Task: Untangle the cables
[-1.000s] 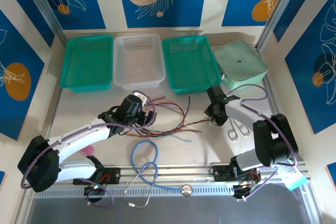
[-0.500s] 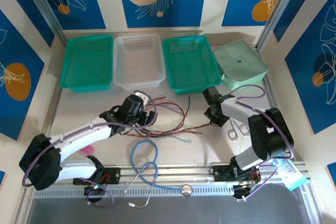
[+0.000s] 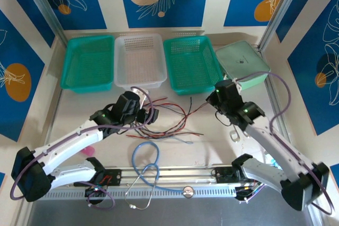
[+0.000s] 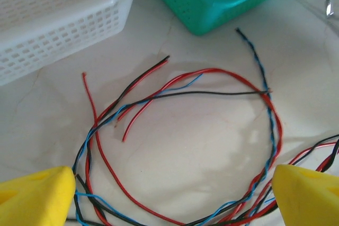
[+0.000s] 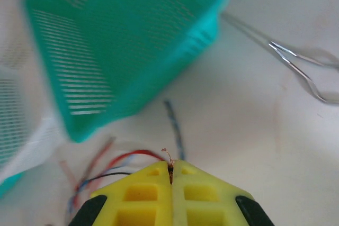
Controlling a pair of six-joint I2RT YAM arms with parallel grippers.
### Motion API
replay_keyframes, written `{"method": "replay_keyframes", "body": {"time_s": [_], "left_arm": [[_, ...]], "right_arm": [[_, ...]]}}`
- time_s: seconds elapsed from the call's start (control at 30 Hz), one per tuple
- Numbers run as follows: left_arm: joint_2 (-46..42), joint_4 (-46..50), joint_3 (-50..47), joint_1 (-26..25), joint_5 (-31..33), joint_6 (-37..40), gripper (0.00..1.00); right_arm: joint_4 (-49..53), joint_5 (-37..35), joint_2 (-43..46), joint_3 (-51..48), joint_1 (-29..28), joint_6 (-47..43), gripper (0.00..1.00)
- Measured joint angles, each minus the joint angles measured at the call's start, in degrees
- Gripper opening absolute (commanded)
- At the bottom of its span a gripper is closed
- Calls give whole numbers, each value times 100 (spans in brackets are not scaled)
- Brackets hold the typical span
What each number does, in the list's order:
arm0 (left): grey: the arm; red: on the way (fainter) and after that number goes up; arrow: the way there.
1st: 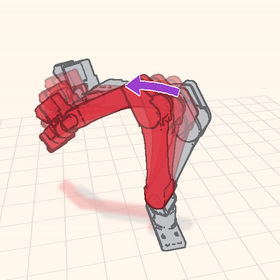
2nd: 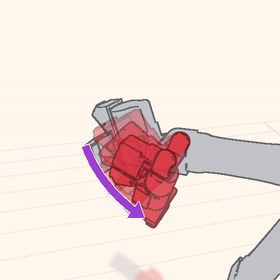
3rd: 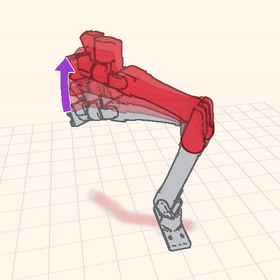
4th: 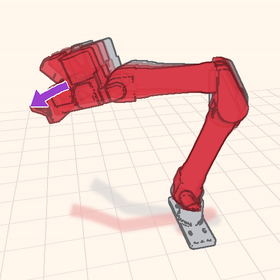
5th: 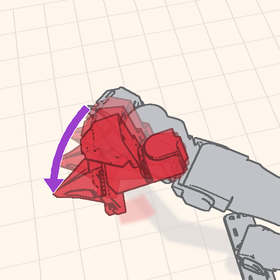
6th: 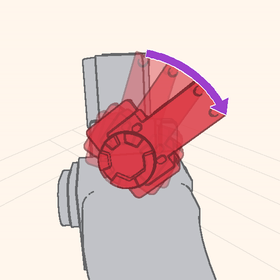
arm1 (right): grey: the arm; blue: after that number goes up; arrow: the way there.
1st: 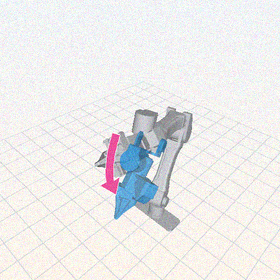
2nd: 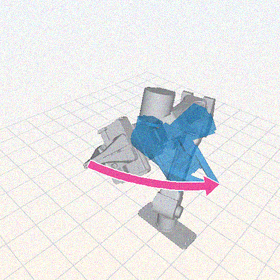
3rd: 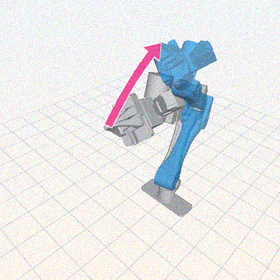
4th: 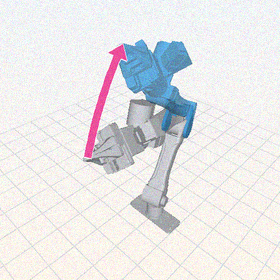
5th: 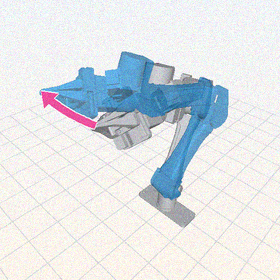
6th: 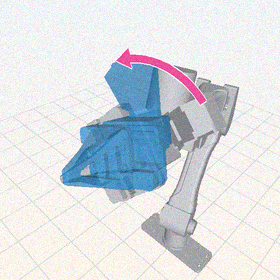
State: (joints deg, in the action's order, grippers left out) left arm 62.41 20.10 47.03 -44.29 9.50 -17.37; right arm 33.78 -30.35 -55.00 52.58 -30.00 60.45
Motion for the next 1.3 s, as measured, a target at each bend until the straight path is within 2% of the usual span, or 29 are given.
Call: {"method": "replay_keyframes", "body": {"time_s": [0.13,0.3,0.4,0.63,0.83,0.9,1.0,1.2,1.3], "left_arm": [[-26,81,422,0,-79,-192,93],[-42,61,894,-4,-442,-341,92],[-31,103,1322,-9,-688,-358,93],[-33,168,2286,-9,-1145,-564,86],[2,48,2680,-9,-1602,-802,74],[79,-28,2693,15,-1775,-863,67],[271,-208,2693,188,-2280,-1161,63],[590,-693,2691,481,-2986,-1683,54],[675,-811,2691,481,-3230,-1753,44]], "right_arm": [[-337,-11,302,686,-267,-645,0],[-935,160,31,1753,-702,-1589,0],[-1427,577,-122,1978,-813,-2201,0],[-2457,1910,-549,1799,-793,-3233,0],[-3110,2920,-807,1469,-564,-3364,0],[-3250,3176,-901,1467,-538,-3359,0],[-3427,3528,-935,1434,-509,-3329,0],[-3718,3941,-942,1296,-385,-3093,0],[-3729,4054,-957,1296,-339,-2994,0]]}}
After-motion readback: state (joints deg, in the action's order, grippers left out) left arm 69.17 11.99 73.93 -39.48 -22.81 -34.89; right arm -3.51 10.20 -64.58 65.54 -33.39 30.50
